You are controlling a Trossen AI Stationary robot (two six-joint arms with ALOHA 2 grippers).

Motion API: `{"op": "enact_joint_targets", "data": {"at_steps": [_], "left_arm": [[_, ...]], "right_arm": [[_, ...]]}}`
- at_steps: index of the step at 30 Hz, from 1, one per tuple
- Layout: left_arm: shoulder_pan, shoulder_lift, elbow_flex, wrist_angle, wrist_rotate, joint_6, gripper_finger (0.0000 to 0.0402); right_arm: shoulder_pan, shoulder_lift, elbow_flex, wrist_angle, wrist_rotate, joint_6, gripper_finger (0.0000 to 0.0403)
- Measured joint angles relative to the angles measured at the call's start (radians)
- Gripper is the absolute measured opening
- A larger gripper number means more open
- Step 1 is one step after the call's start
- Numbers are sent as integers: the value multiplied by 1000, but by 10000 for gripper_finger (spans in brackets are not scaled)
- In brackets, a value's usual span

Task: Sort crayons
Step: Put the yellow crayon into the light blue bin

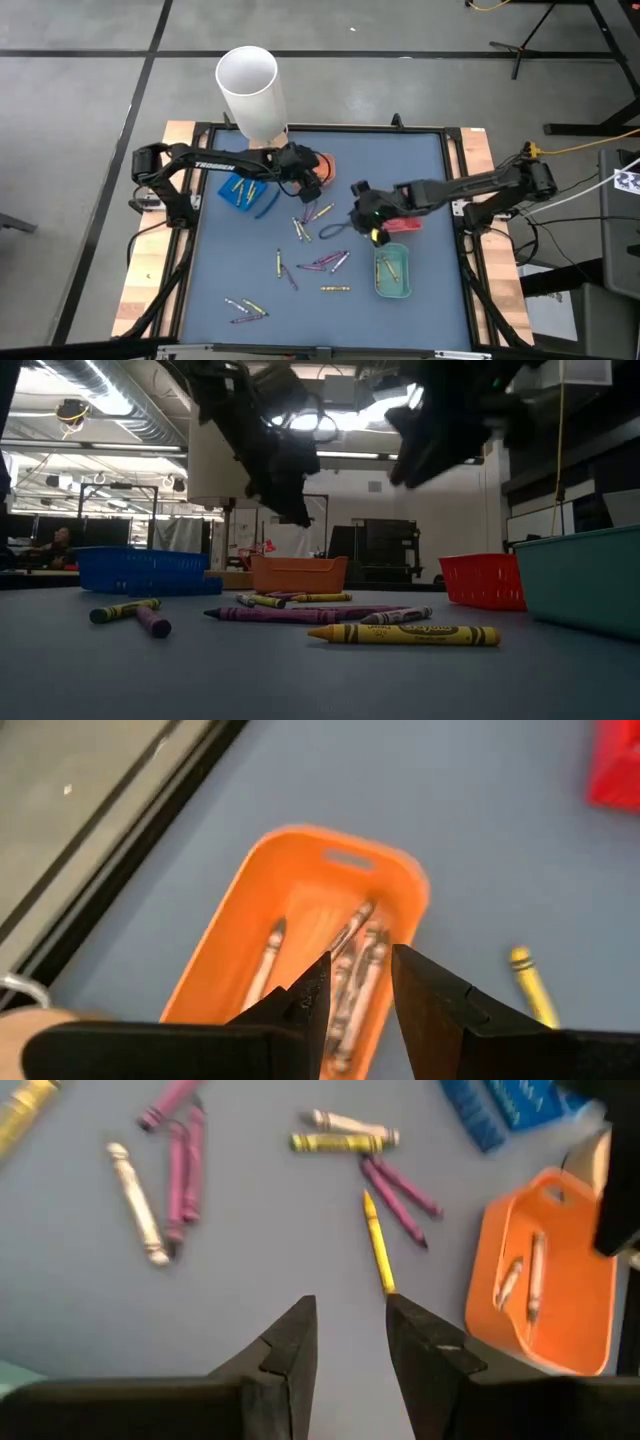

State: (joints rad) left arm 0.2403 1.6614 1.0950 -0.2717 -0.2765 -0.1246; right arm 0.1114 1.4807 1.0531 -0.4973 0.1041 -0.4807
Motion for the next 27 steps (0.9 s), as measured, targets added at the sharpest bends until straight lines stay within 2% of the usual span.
{"op": "enact_joint_targets", "data": {"at_steps": [8,19,27], "left_arm": [[-117,-118,2,-134,6,-71,92],[-342,-171,2,-312,36,-298,92],[-510,-172,1,-349,36,-418,92]], "right_arm": [[-108,101,0,112,-119,-44,120],[-146,246,0,260,-120,-104,120],[-151,320,-1,338,-105,-153,120]]}}
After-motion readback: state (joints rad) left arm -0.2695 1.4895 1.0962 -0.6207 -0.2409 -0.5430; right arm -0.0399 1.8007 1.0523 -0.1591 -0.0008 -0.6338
